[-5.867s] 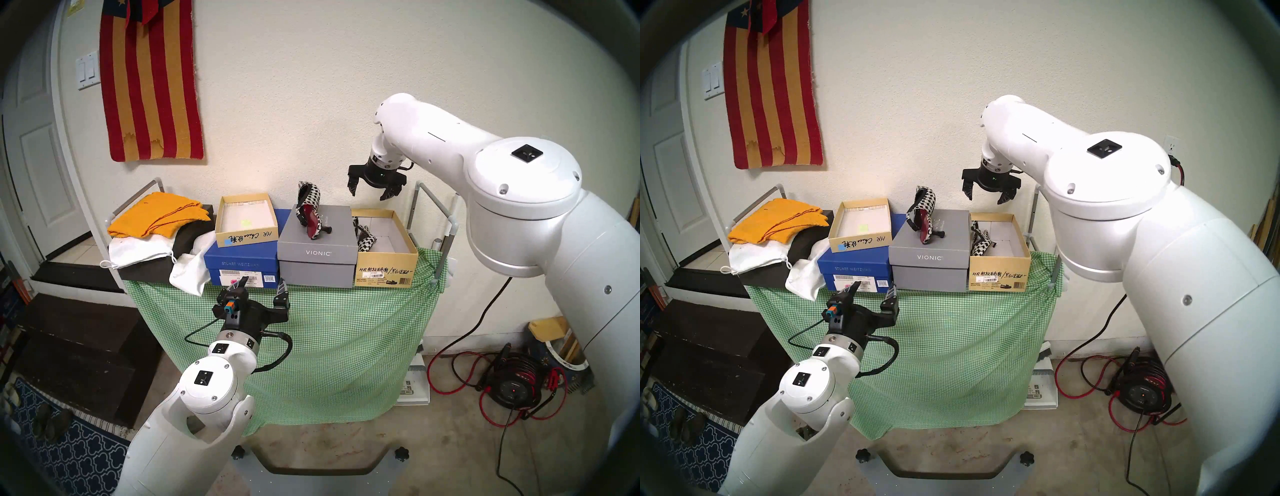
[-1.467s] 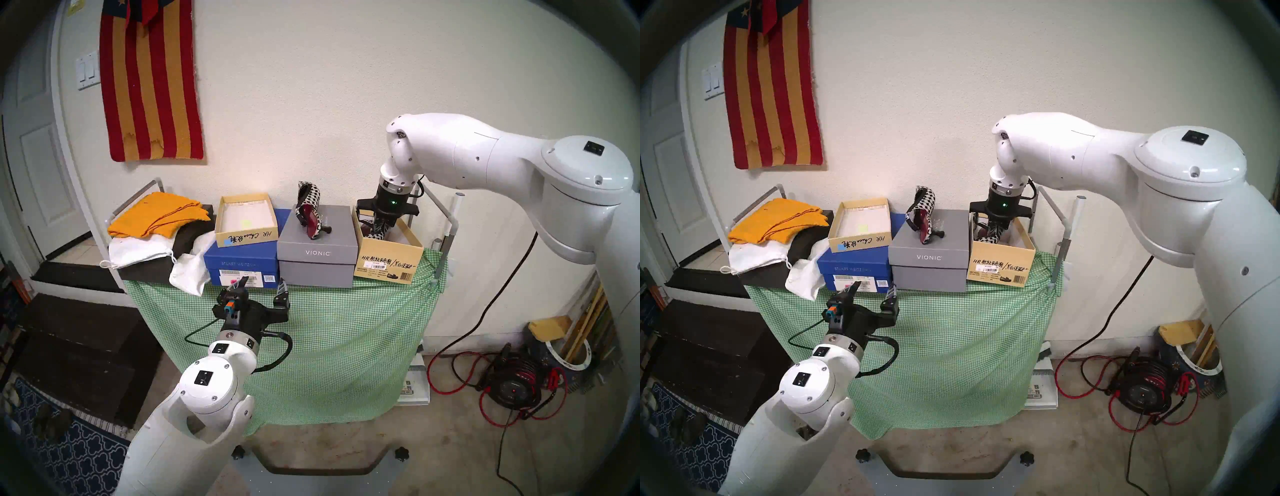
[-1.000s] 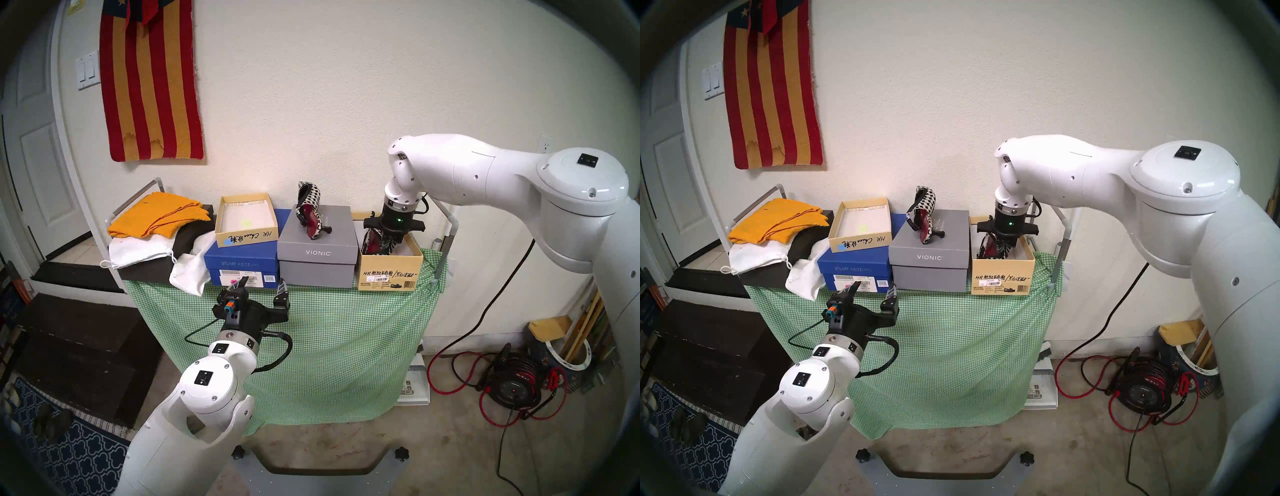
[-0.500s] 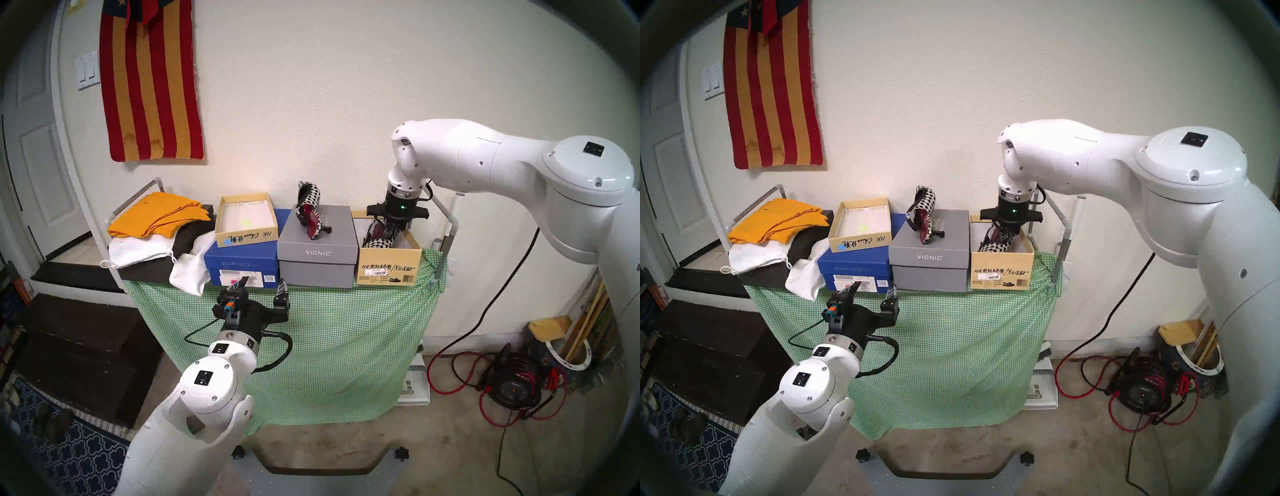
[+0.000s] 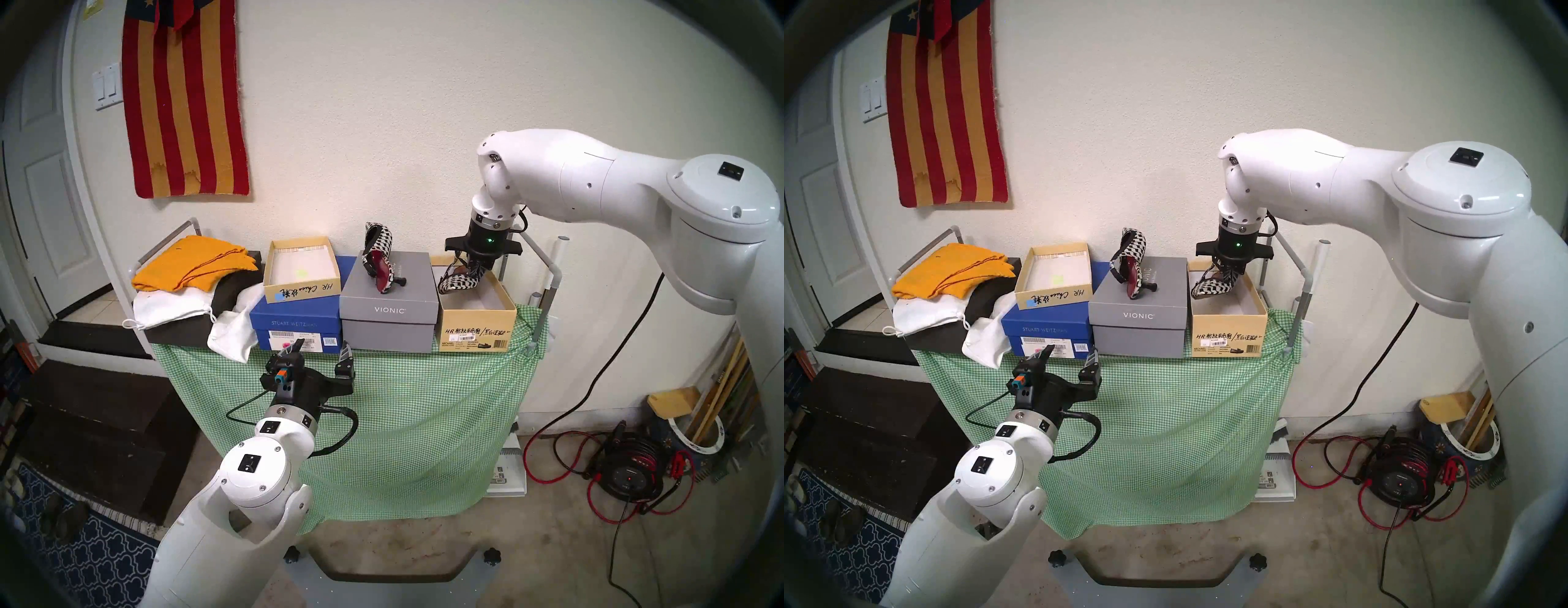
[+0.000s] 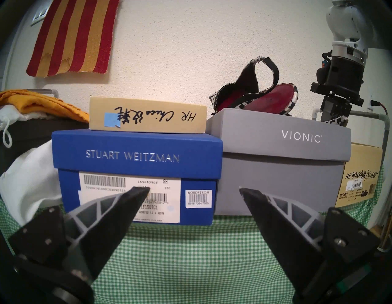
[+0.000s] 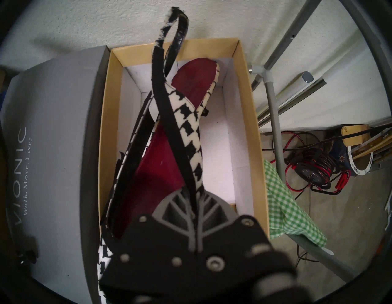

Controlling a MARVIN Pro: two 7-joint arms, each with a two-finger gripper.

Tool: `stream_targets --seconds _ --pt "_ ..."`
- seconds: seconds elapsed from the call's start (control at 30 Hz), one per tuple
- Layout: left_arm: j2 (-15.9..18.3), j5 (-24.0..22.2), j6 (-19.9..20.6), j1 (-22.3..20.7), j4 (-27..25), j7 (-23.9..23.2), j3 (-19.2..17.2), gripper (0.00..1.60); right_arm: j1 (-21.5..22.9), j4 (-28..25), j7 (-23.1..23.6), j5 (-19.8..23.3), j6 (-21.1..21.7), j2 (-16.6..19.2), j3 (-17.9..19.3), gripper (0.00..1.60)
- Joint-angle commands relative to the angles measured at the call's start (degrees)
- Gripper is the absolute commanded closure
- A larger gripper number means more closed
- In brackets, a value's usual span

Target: Take shoe out of the box

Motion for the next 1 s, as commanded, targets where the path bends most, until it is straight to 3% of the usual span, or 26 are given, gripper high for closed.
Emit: stream_targets --seconds 0.0,0.63,0.97 --pt "0.07 0.03 0.01 0.01 0.0 -0.01 -0.05 0.0 1.74 0.46 -4.47 -0.07 -0.11 -0.14 0.77 1.6" --pt "0.08 0.04 0.01 0.01 0.0 -0.02 -0.05 0.0 6.11 -0.43 -5.13 -0.07 -0.11 0.43 3.22 1.6" --pt "0.08 0.04 0.01 0.01 -0.01 -0.02 -0.05 0.0 6.15 1.95 -5.43 -0.07 -0.11 -3.51 2.46 1.6"
